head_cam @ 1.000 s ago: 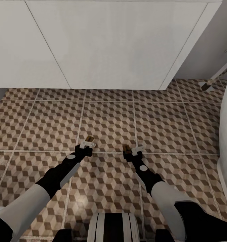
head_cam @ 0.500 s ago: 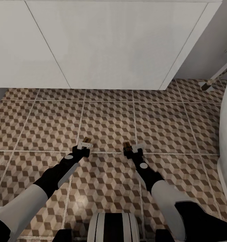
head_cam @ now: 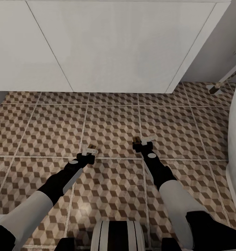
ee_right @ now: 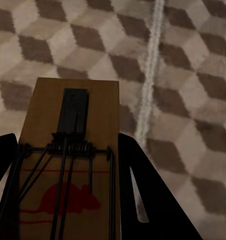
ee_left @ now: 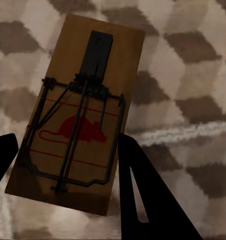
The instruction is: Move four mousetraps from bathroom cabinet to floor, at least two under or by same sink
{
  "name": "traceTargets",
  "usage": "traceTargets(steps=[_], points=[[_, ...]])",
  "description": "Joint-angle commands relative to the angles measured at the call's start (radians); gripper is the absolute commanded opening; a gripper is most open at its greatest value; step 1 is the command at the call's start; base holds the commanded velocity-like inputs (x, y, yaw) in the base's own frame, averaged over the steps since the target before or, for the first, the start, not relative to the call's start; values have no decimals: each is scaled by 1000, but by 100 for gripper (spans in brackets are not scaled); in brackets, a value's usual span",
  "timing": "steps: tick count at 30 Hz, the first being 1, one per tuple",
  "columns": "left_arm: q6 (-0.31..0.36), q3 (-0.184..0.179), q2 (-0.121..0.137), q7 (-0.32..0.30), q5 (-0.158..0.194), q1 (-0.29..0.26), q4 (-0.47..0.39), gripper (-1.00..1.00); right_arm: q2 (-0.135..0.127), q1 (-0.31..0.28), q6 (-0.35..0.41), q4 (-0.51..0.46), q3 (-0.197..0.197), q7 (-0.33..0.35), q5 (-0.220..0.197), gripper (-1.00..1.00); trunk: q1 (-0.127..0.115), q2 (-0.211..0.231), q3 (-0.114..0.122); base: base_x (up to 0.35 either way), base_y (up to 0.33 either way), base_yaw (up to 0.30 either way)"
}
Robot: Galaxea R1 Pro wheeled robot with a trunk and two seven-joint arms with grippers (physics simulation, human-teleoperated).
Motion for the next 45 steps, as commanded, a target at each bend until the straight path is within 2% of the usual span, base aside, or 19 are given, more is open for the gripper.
traceTargets(steps=[1, 3, 5, 11, 15, 20, 23, 25, 27, 30, 33, 34, 38, 43, 44, 45], points=[[16, 6, -9, 10, 9, -1, 9, -100, 0, 0, 11, -4, -1, -2, 11, -100, 0, 0, -1, 0, 0, 0], [73, 56, -42, 8, 8, -5, 41, -100, 0, -2, 23, -10, -1, -2, 29, -100, 0, 0, -1, 0, 0, 0], [119, 94, -63, 8, 7, -8, 56, -100, -1, -4, 38, -8, -1, -2, 44, -100, 0, 0, -1, 0, 0, 0], [154, 120, -98, 9, 5, -41, 65, -100, -6, -14, 106, -3, -2, -2, 54, -100, 0, 0, -1, 0, 0, 0], [171, 130, -101, 10, -2, -82, 66, -100, -6, -59, 134, -3, -2, -1, 54, -100, 0, 0, -1, 0, 0, 0], [232, 195, -100, 10, -10, -161, 61, -100, -6, -89, 158, -3, -2, -1, 53, -100, 0, 0, -1, 0, 0, 0], [252, 211, -100, 10, -14, -191, 61, -100, -6, -93, 161, -3, -2, -1, 53, -100, 0, 0, -1, 0, 0, 0], [257, 215, -100, 10, -29, -202, 63, -100, -6, -94, 162, -4, -2, -1, 53, -100, 0, 0, -1, 0, 0, 0], [259, 217, -100, 10, -73, -209, 64, -100, -6, -94, 162, -5, -2, -1, 53, -100, 0, 0, -1, 0, 0, 0], [254, 218, -99, 8, -117, -211, 66, -100, -6, -94, 162, -9, -2, 0, 53, -100, 0, 0, -1, 0, 0, 0], [216, 218, -95, 5, -143, -212, 68, -100, -6, -94, 160, -11, -2, 7, 52, -100, 0, 0, -1, 0, 0, 0], [183, 217, -89, 3, -147, -213, 68, -100, -6, -94, 159, -12, -1, 13, 52, -100, 0, 0, -1, 0, 0, 0], [77, 211, -67, -1, -154, -214, 72, -100, -6, -94, 156, -12, -1, 28, 52, -100, 0, 0, -1, 0, 0, 0], [11, 207, -50, -3, -155, -214, 67, -100, -6, -94, 153, -12, 1, 31, 52, -100, 0, 0, -1, 0, 0, 0], [-80, 203, -47, -4, -157, -211, 81, -100, -7, -94, 152, -10, 0, 32, 51, -100, 0, 0, -1, 0, 0, 0], [-116, 202, -47, -4, -157, -211, 96, -100, -7, -94, 151, -7, 0, 32, 51, -100, 0, 0, -1, 0, 0, 0]])
